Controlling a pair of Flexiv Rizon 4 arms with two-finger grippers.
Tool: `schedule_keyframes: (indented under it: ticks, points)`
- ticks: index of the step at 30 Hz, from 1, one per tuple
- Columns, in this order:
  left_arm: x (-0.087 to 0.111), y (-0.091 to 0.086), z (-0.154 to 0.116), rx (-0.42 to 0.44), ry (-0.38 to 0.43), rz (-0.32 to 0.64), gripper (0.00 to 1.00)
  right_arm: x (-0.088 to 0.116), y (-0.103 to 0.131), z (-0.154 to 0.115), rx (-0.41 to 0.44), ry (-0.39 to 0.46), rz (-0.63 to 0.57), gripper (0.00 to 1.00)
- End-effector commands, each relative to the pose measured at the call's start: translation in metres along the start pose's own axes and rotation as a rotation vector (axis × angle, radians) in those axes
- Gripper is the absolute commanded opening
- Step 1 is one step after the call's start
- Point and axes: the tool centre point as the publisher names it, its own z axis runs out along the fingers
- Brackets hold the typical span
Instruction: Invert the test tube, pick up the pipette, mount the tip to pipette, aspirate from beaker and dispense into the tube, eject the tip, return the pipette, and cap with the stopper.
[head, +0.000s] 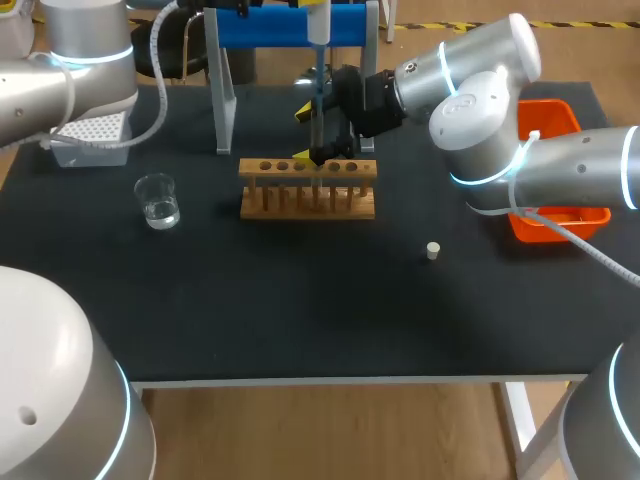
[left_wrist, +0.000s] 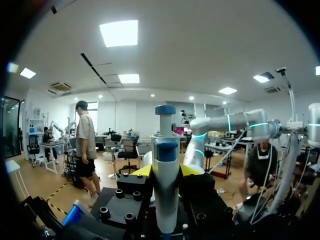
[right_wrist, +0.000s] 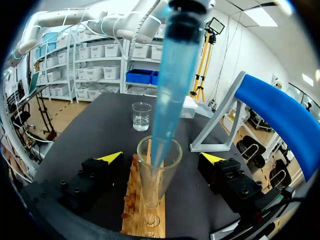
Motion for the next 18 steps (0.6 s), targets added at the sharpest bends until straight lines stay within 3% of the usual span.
schedule_keyframes:
  ticks: [1,18]
  points:
    - [0.0009,0.0001,-0.0028,-0.003,0.001,-0.003,0.0,-0.0005,0.0008,-0.0014,0.004,0.004,0.0,1.0]
    - [0.0027,0.0033,-0.0039,-0.005,0.002,0.047,0.0,-0.0005,0.0008,-0.0014,0.004,0.004,0.0,1.0]
